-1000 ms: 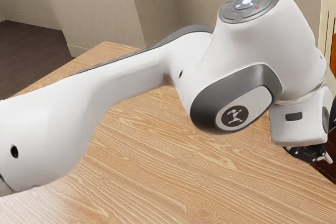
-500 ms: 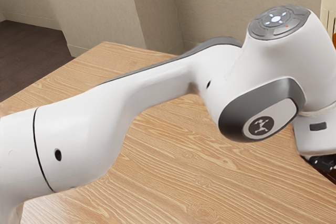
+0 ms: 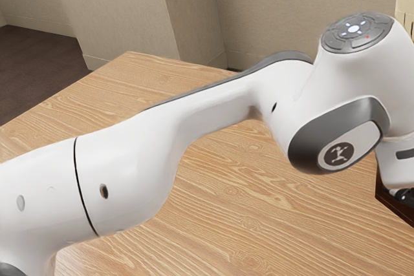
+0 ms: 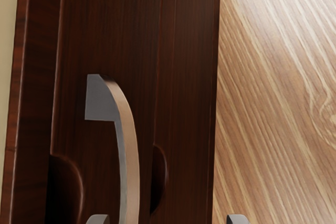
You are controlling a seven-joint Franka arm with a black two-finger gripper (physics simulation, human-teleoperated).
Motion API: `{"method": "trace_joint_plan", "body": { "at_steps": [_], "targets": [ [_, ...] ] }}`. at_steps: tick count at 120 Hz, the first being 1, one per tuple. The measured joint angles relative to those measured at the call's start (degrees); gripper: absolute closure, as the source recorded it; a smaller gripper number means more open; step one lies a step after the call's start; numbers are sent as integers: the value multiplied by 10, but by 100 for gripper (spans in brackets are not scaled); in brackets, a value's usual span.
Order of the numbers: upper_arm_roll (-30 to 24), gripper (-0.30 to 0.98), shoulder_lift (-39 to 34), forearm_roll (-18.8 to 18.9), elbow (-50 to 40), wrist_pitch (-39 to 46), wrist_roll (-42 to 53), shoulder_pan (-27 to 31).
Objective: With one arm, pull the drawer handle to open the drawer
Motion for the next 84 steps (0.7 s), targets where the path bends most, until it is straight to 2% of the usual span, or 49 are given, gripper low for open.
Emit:
{"method": "trace_joint_plan", "body": {
  "at_steps": [15, 42, 64, 84],
  "targets": [
    [0, 45, 10, 0, 11, 0, 0, -1],
    [0, 55, 13, 11, 12, 2, 1, -2],
    [0, 51, 16, 15, 13, 9, 6, -2],
    [2, 54, 24, 16, 22, 14, 10, -2]
  ]
}}
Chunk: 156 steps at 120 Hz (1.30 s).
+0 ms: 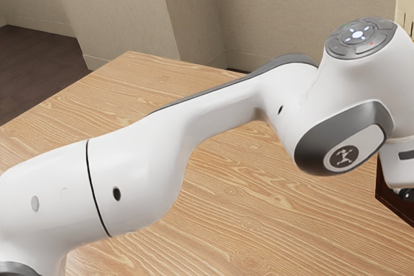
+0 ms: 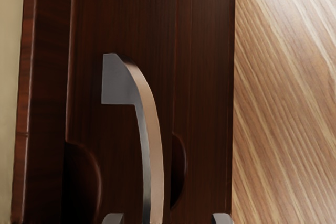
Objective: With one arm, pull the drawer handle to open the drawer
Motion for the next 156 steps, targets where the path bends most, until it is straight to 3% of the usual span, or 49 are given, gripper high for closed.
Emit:
{"method": "trace_joint_plan", "body": {
  "at_steps": [104, 156],
  "targets": [
    [0, 60, 0, -1, -5, 2, 8, -9],
    [0, 61, -33, -1, -59, 4, 3, -8]
  ]
}}
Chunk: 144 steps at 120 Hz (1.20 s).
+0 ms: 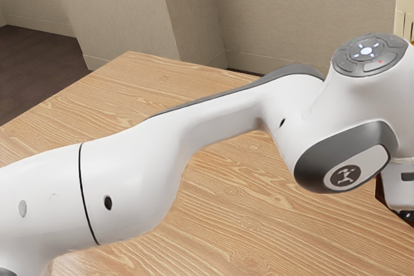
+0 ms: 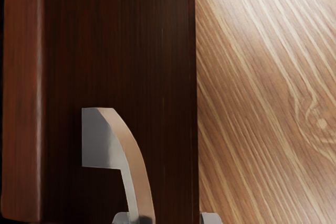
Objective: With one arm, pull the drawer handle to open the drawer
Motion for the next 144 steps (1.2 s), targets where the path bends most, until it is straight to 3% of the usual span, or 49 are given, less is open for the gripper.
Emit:
{"method": "trace_joint_plan", "body": {
  "at_steps": [144],
  "targets": [
    [15, 71, -107, -17, -148, 30, -24, 7]
  ]
}}
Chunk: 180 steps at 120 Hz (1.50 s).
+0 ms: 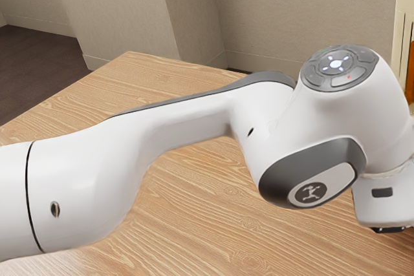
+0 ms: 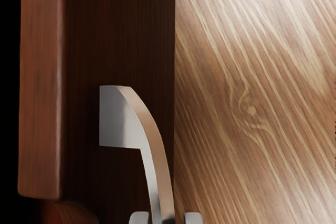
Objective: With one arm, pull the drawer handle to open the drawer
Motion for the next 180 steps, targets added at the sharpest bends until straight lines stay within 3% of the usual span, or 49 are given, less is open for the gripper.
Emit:
{"method": "trace_joint_plan", "body": {
  "at_steps": [180],
  "targets": [
    [12, 68, -169, -57, -224, 53, -14, 3]
  ]
}}
